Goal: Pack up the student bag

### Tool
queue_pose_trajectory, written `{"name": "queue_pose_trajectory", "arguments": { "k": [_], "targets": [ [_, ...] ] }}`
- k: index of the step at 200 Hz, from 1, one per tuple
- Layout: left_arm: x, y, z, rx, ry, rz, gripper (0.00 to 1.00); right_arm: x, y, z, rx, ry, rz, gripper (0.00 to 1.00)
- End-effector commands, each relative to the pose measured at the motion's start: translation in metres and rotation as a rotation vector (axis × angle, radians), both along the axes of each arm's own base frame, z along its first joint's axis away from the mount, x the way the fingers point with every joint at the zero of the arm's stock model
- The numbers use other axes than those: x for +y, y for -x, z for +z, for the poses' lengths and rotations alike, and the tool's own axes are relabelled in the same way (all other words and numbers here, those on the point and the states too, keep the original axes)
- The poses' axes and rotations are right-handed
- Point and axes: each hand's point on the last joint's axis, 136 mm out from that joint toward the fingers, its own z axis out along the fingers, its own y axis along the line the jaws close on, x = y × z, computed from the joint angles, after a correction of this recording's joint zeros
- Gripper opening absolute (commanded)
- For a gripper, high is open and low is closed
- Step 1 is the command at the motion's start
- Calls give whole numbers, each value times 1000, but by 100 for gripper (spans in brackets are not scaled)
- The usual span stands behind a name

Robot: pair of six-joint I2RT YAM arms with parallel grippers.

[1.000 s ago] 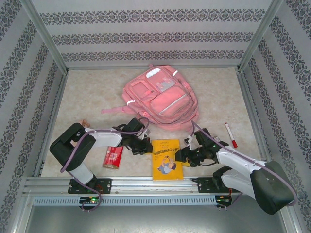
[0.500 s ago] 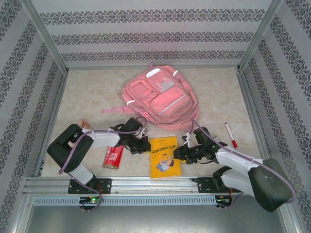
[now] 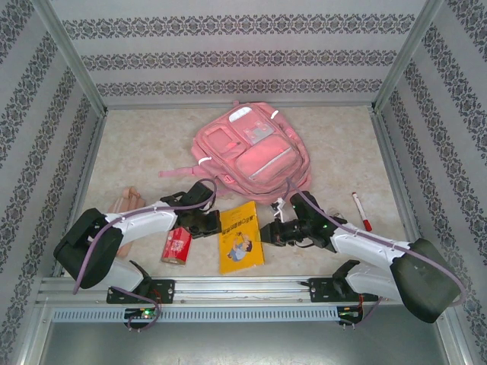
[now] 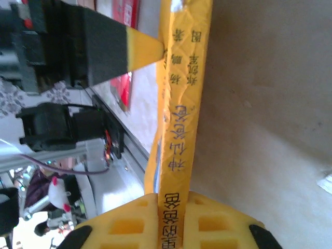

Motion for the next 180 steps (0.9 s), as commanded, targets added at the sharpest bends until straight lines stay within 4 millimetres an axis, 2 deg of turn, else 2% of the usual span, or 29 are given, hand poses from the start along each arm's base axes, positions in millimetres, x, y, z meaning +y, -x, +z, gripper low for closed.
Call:
{"name": "queue_pose_trajectory", "arguments": {
  "k": [1, 21, 50, 69, 94, 127, 142, 146, 159, 180],
  "targets": [
    [13, 9, -10, 60, -70, 16, 1, 12, -20, 30, -112, -60, -39, 6],
    [11, 12, -14, 73, -46, 24, 1, 13, -20, 23, -90, -50, -34, 6],
    [13, 16, -24, 98, -46, 45, 1, 25, -15, 14, -65, -39, 9, 15],
    [13, 17, -28, 100, -37, 63, 1, 35, -14, 14, -65, -44, 31, 26],
    [14, 19, -32, 106, -29, 80, 1, 47, -18, 10, -54, -34, 39, 31],
    [13, 19, -31, 103, -16, 91, 1, 60, -24, 6, -37, -28, 35, 31],
    [12, 18, -25, 93, -6, 87, 1, 62, -25, 4, -35, -20, 33, 23],
    [12, 17, -23, 85, -7, 84, 1, 62, -26, 5, -39, -20, 27, 18],
    [14, 14, -13, 52, -19, 74, 10, 57, -27, 10, -56, -19, 15, 9],
    [23, 1, 16, -54, -62, 54, 37, 40, -30, 22, -73, -10, -8, 9]
  ]
}}
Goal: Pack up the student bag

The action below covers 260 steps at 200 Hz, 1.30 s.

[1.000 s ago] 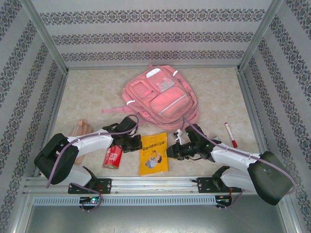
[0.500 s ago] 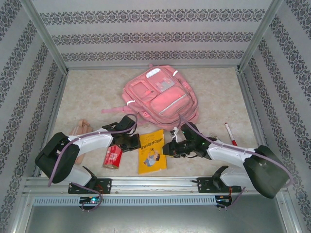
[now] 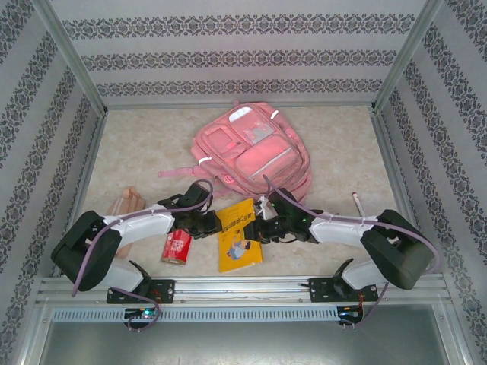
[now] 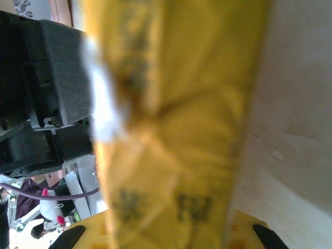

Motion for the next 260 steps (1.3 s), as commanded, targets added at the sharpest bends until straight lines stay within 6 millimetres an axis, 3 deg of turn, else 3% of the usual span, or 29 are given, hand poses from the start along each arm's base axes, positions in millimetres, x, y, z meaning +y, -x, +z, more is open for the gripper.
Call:
{"name": "queue_pose_trajectory", "arguments": {
  "k": [1, 11, 31, 55, 73, 95, 127, 150, 181, 185, 218, 260],
  "targets": [
    [19, 2, 18, -47, -95, -13, 38, -2, -18, 42, -127, -78, -20, 9],
    [21, -8, 37, -122, -106, -21, 45, -16, -22, 50, -126, -72, -42, 9],
    [23, -33, 78, -300, -122, -33, 50, -46, -33, 72, -140, -71, -95, 8],
    [2, -60, 124, -522, -92, -183, 54, -86, -46, 108, -172, -65, -161, 8],
    [-15, -73, 145, -601, -105, -303, 55, -116, -64, 138, -234, -64, -252, 9],
    [-37, -86, 157, -667, -134, -453, 56, -160, -92, 166, -337, 8, -438, 8],
    [-67, -108, 155, -736, -220, -636, 57, -243, -121, 189, -477, 225, -799, 8],
    [-90, -125, 152, -774, -265, -736, 58, -271, -126, 200, -546, 342, -903, 9],
    [-129, -147, 140, -808, -285, -816, 63, -287, -125, 207, -623, 383, -982, 9],
    [-133, -149, 139, -807, -292, -828, 68, -287, -125, 207, -627, 384, -983, 9],
    [-164, -162, 103, -715, -335, -931, 75, -288, -120, 199, -636, 399, -980, 9],
    [-144, -205, 62, -605, -621, -867, 75, -287, -114, 190, -646, 410, -962, 8]
  ]
}}
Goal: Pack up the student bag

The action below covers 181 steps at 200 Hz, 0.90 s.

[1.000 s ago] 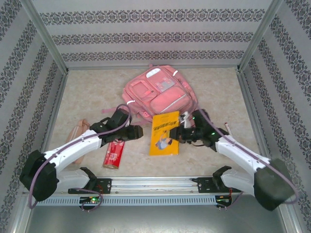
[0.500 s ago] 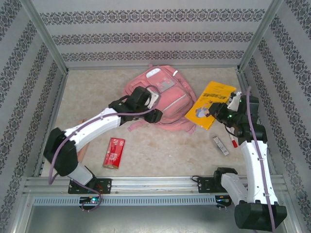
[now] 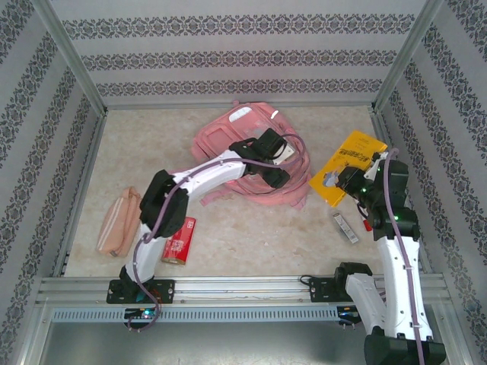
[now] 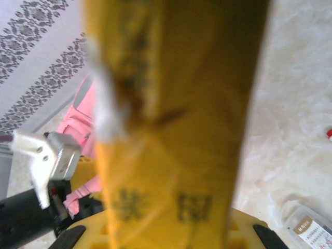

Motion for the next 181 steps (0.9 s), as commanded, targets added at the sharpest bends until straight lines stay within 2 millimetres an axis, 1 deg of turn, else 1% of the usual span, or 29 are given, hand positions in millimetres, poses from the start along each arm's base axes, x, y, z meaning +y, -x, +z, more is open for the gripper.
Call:
{"name": "queue_pose_trajectory", "arguments": {
  "k": [1, 17, 27, 42, 62, 68, 75, 81, 86, 103, 119, 135, 148, 161, 181],
  "targets": [
    [32, -12, -21, -13, -222, 80, 75, -4, -5, 16, -85, 47, 5, 8],
    [38, -22, -28, -30, -283, 123, 70, -1, -3, 9, -68, 35, 21, 8],
    [41, -28, -30, -44, -311, 140, 64, 3, -2, 6, -63, 17, 37, 8],
    [41, -32, -27, -68, -345, 125, 48, 10, 1, 3, -54, -11, 64, 8],
    [36, -29, -17, -66, -326, 72, 23, 17, 4, 2, -47, -38, 100, 8],
    [34, -26, -11, -65, -314, 48, 14, 20, 5, 2, -44, -48, 114, 8],
    [33, -23, -3, -65, -307, 11, 8, 25, 7, 3, -44, -65, 140, 8],
    [33, -21, 8, -79, -302, -18, 1, 32, 8, 3, -43, -88, 174, 8],
    [34, -21, 18, -97, -303, -30, 0, 39, 8, 4, -41, -113, 213, 8],
    [42, -25, 56, -166, -279, -41, 0, 66, 11, 5, -25, -226, 366, 9],
    [53, -31, 91, -206, -224, -37, 0, 84, 15, -1, 7, -312, 462, 11],
    [68, -39, 122, -248, -183, -27, 0, 92, 20, -8, 22, -339, 497, 11],
    [76, -40, 141, -291, -176, -82, 0, 96, 24, -9, 15, -364, 508, 11],
    [85, -45, 158, -353, -188, -110, 0, 102, 28, -6, 1, -404, 536, 10],
    [100, -58, 188, -432, -153, -70, 0, 115, 36, -1, -13, -494, 618, 9]
  ]
}}
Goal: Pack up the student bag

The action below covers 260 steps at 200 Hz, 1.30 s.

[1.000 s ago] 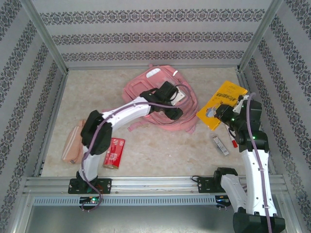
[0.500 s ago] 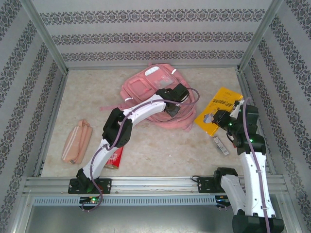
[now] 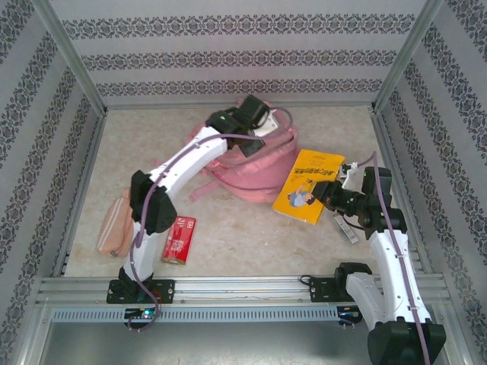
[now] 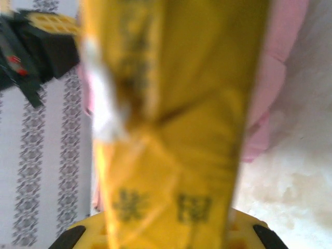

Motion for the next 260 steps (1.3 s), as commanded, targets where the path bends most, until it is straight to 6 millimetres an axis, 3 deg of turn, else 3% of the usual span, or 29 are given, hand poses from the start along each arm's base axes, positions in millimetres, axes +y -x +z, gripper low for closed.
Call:
{"name": "queue_pose_trajectory", "arguments": {
  "k": [1, 23, 68, 109, 162, 217, 260],
  "targets": [
    [11, -14, 74, -193, 66, -52, 0, 25, 9, 36, -123, -154, 148, 9],
    [20, -20, 102, -237, 164, -50, 0, 39, 17, 41, -114, -240, 218, 8],
    [6, -4, 136, -282, 325, -179, 0, 73, 13, 26, -48, -278, 325, 9],
    [2, -3, 153, -350, 453, -180, 0, 98, -30, -6, 11, -302, 300, 5],
    [-2, 6, 162, -350, 518, -210, 0, 135, -82, -21, -16, -322, 320, 7],
    [-3, 17, 171, -331, 568, -231, 0, 141, -143, -43, -89, -371, 180, 6],
    [-2, 26, 179, -331, 593, -259, 0, 145, -178, -63, -111, -350, 107, 14]
  ]
}}
